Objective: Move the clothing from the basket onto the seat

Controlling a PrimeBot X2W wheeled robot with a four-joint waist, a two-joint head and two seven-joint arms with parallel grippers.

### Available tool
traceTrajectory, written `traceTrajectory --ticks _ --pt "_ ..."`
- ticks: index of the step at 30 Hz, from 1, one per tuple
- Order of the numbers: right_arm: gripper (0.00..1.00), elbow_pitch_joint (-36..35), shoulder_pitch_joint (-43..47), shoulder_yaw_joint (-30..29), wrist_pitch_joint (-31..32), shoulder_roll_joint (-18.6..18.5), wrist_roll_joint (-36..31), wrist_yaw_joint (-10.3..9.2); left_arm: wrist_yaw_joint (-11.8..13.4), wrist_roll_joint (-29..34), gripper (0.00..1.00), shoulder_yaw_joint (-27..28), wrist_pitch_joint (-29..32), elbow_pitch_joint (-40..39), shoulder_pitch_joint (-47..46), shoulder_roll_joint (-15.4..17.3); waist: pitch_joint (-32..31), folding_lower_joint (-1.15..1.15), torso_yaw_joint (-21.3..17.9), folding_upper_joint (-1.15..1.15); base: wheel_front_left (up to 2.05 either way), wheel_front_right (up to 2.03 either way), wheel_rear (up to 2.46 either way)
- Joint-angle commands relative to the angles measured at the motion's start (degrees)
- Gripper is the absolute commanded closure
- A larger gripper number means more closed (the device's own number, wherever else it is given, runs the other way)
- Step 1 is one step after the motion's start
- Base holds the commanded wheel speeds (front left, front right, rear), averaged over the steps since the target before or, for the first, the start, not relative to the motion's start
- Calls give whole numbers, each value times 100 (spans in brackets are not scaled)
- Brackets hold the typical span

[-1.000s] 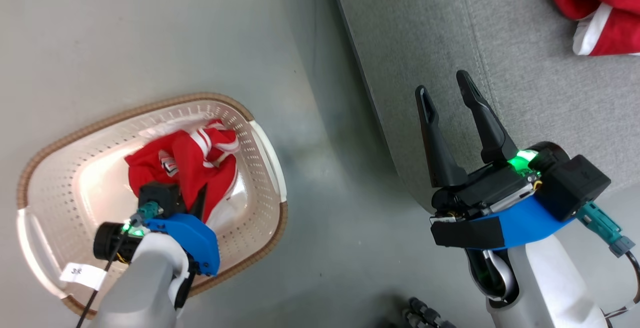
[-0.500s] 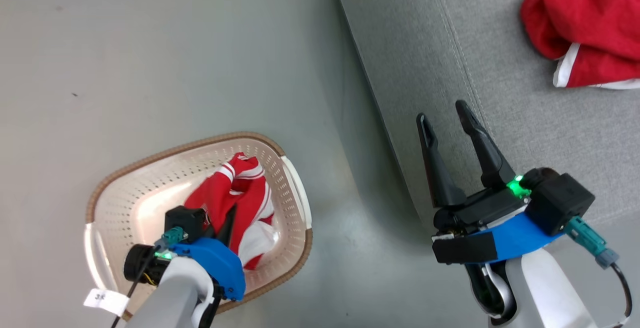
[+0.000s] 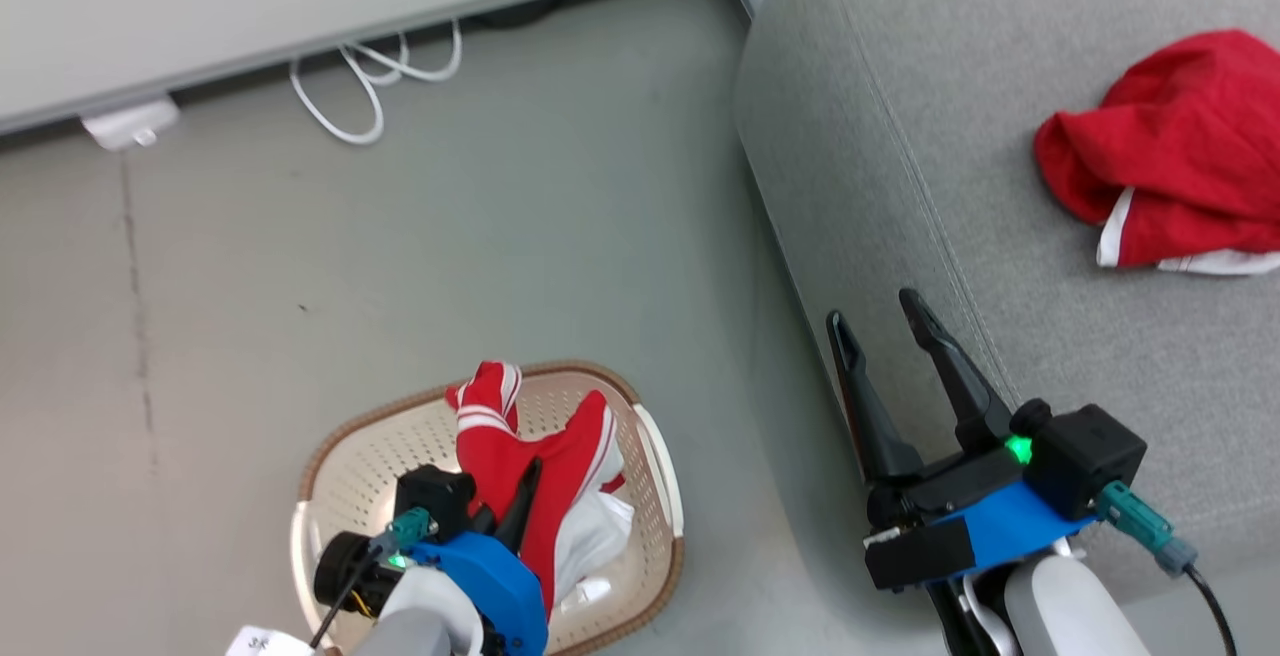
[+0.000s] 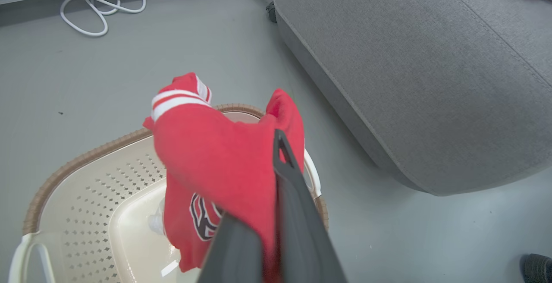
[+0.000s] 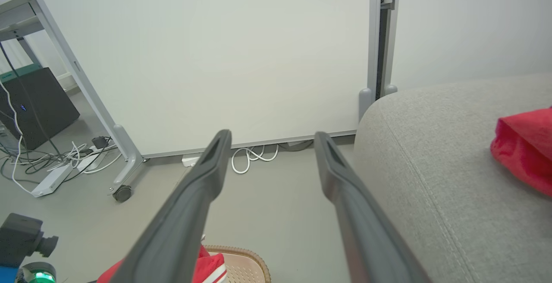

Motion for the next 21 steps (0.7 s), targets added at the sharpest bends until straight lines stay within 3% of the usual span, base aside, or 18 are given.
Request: traceTrajectory --ticks 1,21 --pt "0 11 77 -8 30 0 -15 4 -7 2 100 -19 -28 -24 65 0 -295 1 186 0 0 0 0" --pt "0 -147 913 -116 416 0 11 4 -7 89 100 -175 -29 -589 339 -84 -1585 1 676 0 0 0 0"
